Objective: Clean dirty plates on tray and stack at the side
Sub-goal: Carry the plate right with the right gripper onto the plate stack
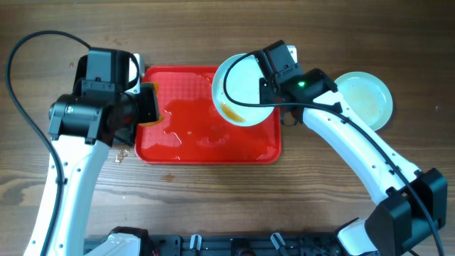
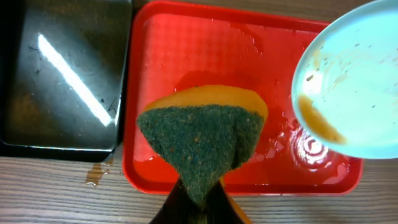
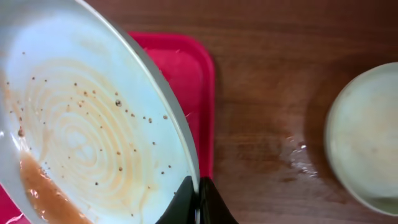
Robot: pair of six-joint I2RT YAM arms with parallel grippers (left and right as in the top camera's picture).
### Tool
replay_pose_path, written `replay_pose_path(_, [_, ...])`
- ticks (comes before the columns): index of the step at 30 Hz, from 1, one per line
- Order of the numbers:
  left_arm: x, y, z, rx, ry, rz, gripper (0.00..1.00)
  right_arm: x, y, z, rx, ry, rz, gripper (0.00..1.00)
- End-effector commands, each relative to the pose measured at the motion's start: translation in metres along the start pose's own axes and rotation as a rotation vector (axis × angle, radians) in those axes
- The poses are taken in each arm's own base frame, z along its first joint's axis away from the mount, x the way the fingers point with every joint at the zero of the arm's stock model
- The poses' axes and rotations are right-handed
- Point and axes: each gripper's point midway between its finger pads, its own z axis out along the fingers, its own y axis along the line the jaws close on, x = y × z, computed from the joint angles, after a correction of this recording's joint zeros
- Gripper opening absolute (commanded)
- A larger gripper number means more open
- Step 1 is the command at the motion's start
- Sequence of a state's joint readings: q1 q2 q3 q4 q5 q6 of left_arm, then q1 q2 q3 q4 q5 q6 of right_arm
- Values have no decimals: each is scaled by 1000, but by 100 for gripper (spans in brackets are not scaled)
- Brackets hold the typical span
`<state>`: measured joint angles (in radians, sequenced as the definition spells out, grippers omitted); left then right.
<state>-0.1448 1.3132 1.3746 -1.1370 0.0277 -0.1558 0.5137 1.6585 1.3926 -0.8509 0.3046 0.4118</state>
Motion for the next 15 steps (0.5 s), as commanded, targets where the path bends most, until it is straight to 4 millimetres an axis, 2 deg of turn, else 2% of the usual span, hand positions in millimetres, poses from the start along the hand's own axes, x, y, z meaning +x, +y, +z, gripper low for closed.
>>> replay_pose_path(1, [0, -6, 17, 24, 53, -5, 4, -16, -25, -4, 130, -86, -31, 4])
replay_pose_path(9, [1, -22, 58, 103, 153, 7, 4, -52, -52, -17, 327, -239, -107, 4])
replay_pose_path(10, [1, -26, 63, 124, 161, 6, 4, -61, -56, -21, 369, -276, -136, 4])
replay_pose_path(15, [0, -29, 69, 142, 170, 7, 4, -90, -64, -36, 471, -378, -210, 4])
